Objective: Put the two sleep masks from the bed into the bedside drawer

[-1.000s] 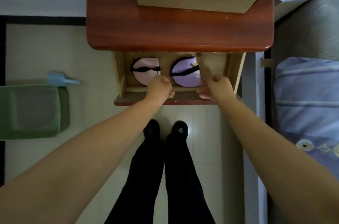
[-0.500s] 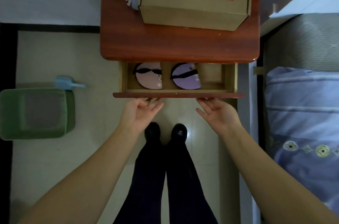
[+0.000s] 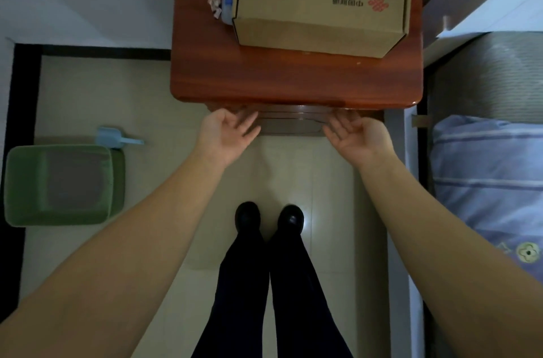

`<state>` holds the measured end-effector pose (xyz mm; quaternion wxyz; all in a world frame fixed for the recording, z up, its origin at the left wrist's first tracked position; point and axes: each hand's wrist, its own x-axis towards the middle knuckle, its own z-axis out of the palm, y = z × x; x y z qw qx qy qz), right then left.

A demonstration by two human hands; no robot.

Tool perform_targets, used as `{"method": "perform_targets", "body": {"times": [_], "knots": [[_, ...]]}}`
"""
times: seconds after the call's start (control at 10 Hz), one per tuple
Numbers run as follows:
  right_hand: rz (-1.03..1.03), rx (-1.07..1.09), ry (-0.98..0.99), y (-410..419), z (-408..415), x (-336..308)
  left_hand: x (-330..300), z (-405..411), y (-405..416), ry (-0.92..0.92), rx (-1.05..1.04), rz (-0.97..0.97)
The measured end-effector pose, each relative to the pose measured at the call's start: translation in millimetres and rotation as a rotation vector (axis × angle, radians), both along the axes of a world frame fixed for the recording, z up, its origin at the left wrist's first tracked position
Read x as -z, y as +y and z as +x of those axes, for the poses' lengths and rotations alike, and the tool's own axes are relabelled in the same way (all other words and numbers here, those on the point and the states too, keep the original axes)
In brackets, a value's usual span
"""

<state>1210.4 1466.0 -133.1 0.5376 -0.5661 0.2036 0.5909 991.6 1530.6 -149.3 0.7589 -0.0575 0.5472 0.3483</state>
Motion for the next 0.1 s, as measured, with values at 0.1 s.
{"method": "perform_targets", "body": {"times": [0.1], "knots": [[-0.032,-0.307,-0.152,-18.9,4.7,-50.9,-22.8,-27.0,-39.9,0.281,0.369,-0.021]]}}
